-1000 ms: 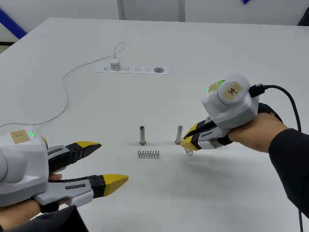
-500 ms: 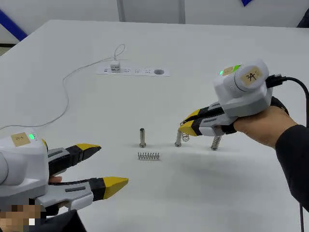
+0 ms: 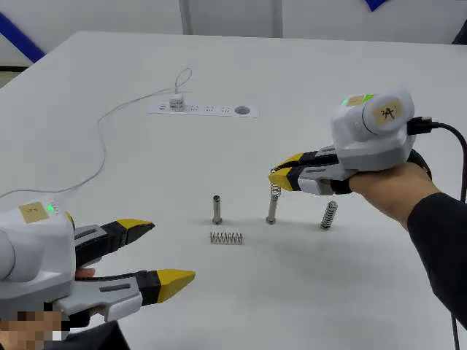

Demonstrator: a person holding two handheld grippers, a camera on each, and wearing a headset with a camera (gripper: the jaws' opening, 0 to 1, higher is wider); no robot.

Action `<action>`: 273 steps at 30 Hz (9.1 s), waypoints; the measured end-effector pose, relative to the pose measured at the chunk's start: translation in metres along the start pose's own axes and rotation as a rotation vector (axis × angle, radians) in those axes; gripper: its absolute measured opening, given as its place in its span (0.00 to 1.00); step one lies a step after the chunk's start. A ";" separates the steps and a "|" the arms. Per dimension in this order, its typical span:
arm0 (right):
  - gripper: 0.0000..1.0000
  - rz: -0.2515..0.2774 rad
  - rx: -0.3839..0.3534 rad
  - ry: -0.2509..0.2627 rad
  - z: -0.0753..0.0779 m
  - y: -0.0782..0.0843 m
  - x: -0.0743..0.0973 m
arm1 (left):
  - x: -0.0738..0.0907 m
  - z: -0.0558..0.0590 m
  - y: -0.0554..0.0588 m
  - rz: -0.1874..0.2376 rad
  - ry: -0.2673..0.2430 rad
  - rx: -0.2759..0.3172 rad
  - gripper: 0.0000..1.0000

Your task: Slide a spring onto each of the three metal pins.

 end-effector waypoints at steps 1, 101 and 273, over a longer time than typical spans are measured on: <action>0.12 0.000 -0.006 0.000 0.000 0.001 -0.001 | 0.000 0.000 0.000 0.000 0.000 0.000 0.60; 0.16 -0.403 0.422 -0.227 -0.083 0.060 -0.094 | 0.002 -0.002 0.001 0.000 -0.015 0.004 0.59; 0.13 -0.356 0.147 -0.134 -0.051 0.011 -0.057 | 0.003 -0.006 -0.001 0.010 -0.033 0.005 0.59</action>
Point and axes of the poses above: the centre of the closed fingertips' face, and the gripper's own axes: x roughly backward along the fingers, z roughly to its right, y roughly out of its underside, the point moved 2 cm from there along x, roughly backward along the fingers, and after that the axes turned 7 degrees about -x, right-handed, at the moved point
